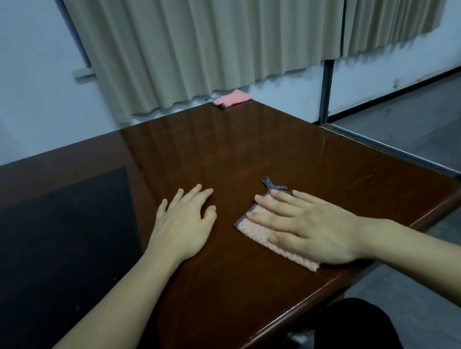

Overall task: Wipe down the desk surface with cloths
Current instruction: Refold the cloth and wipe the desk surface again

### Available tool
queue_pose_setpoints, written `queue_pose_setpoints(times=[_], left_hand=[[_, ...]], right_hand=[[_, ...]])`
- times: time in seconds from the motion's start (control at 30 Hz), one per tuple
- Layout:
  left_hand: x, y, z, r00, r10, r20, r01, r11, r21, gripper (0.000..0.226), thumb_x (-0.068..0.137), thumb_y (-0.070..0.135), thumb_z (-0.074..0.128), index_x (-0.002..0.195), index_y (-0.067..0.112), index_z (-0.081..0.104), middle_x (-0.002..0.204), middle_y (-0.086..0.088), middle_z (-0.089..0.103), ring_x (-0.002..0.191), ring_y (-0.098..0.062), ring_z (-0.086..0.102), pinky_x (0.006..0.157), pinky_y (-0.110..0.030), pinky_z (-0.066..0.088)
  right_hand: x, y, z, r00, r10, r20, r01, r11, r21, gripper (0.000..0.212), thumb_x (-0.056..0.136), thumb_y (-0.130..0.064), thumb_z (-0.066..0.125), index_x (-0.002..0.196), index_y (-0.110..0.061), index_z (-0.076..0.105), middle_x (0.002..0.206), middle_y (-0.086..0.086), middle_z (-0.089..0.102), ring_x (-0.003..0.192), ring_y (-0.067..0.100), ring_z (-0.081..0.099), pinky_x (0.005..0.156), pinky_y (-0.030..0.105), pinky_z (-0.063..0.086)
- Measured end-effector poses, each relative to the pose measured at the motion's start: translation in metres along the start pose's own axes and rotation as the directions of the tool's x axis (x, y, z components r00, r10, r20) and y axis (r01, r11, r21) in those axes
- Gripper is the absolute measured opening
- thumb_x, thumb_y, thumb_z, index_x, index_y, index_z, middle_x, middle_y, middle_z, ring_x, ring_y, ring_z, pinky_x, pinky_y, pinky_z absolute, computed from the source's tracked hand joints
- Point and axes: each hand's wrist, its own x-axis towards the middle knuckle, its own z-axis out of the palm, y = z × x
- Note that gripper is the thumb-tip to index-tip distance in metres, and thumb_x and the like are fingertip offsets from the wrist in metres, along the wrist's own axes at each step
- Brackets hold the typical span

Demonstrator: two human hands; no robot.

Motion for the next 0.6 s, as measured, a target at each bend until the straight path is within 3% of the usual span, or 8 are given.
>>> queue_pose_setpoints(times=[0.17,0.33,0.5,0.6], left_hand=[[-0.001,0.002,-0.002,1.0,-0.004,0.013,0.004,1.0,0.005,0.05,0.107,0.047,0.032,0.157,0.039,0.029,0.167,0.011,0.018,0.156,-0.019,0.011,0.126,-0.048,0.004],[-0.004,0.004,-0.004,1.0,-0.004,0.02,0.004,1.0,0.002,0.05,0.108,0.046,0.031,0.157,0.039,0.029,0.168,0.01,0.018,0.156,-0.02,0.01,0.126,-0.049,0.004],[-0.004,0.007,-0.009,0.997,-0.009,0.081,0.008,1.0,0.006,0.053,0.107,0.051,0.028,0.158,0.038,0.026,0.168,0.009,0.016,0.156,-0.023,0.009,0.125,-0.052,0.005],[-0.004,0.016,-0.01,0.997,0.008,0.083,-0.004,0.999,-0.044,0.053,0.107,0.053,0.028,0.158,0.04,0.027,0.168,0.012,0.017,0.156,-0.023,0.011,0.125,-0.052,0.005]], right_hand=[[0.049,0.047,-0.008,0.98,0.189,-0.06,-0.19,0.982,-0.014,0.055,0.108,-0.053,0.012,0.158,-0.045,-0.009,0.169,-0.007,-0.015,0.156,0.018,-0.013,0.125,0.042,-0.005],[0.074,0.055,-0.011,0.96,0.277,-0.052,-0.273,0.96,0.063,0.054,0.108,-0.052,0.011,0.16,-0.044,-0.003,0.17,-0.007,-0.011,0.157,0.02,-0.012,0.125,0.046,-0.006],[0.041,0.021,-0.005,0.983,0.173,-0.053,-0.173,0.985,0.015,0.055,0.108,-0.052,0.01,0.159,-0.043,-0.008,0.17,-0.005,-0.015,0.156,0.02,-0.015,0.126,0.045,-0.007],[-0.002,-0.007,0.005,0.998,0.046,-0.045,-0.047,0.999,-0.018,0.065,0.092,-0.066,-0.006,0.155,-0.049,-0.013,0.166,-0.011,-0.02,0.153,0.014,-0.021,0.126,0.041,-0.009]])
